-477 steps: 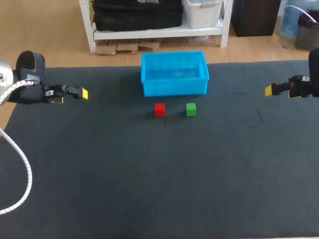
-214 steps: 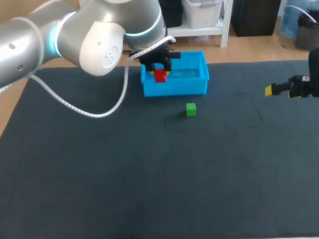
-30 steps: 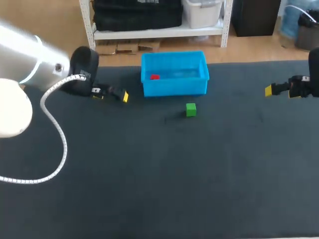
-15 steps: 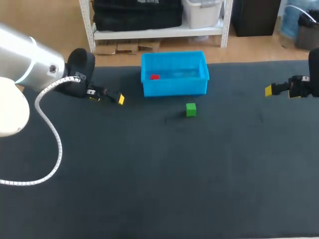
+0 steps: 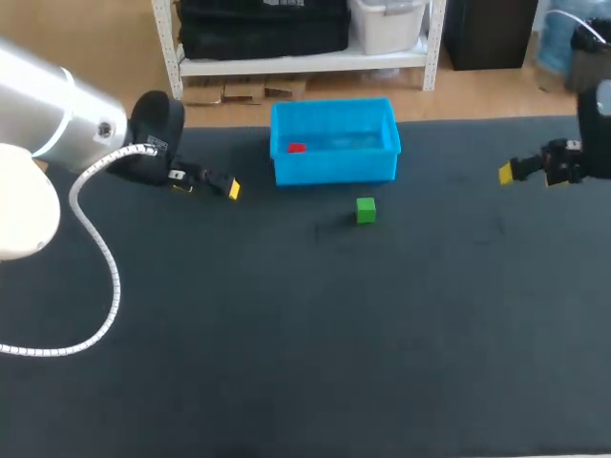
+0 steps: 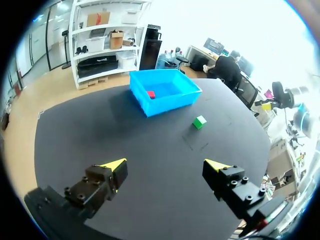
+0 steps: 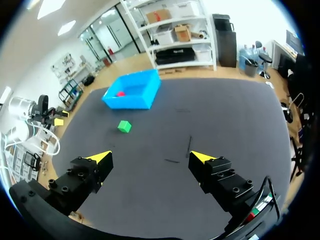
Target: Use the left arm to pick the red cube and place it into the blue plastic box first, then use the right arm to grasp the green cube and put it into the same blue plastic box after the first action is fully finished.
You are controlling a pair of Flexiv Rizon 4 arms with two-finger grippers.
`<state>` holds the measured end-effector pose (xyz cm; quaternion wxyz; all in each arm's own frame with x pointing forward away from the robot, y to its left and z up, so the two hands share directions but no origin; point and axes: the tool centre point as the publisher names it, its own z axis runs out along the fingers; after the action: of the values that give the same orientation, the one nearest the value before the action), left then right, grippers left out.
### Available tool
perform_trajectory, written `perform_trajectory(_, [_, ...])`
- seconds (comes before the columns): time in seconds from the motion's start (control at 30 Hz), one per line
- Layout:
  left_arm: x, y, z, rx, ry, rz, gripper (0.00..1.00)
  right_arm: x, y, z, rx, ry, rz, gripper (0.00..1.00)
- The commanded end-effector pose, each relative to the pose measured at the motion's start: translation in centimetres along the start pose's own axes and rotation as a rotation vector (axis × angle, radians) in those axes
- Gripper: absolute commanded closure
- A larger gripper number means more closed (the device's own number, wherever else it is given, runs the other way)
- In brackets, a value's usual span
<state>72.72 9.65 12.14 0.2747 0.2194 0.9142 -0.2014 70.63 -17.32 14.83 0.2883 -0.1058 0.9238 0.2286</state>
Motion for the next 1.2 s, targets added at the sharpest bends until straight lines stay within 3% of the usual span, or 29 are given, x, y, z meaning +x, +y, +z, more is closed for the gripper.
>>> perform_trajectory(0.03, [0.0, 0.1, 0.0, 0.005, -0.002, 0.001, 0.00, -2.2, 1.5, 1.8, 0.100, 0.104, 0.008, 0.00])
perform_trajectory(0.5, [0.0, 0.1, 0.0, 0.005, -0.002, 0.001, 0.00, -2.4, 4.2, 6.5, 0.243, 0.282, 0.037, 0.00])
perform_trajectory(1.2, [0.0, 0.1, 0.0, 0.005, -0.002, 0.001, 0.00, -2.1, 4.5, 7.2, 0.268, 0.314, 0.047, 0.00])
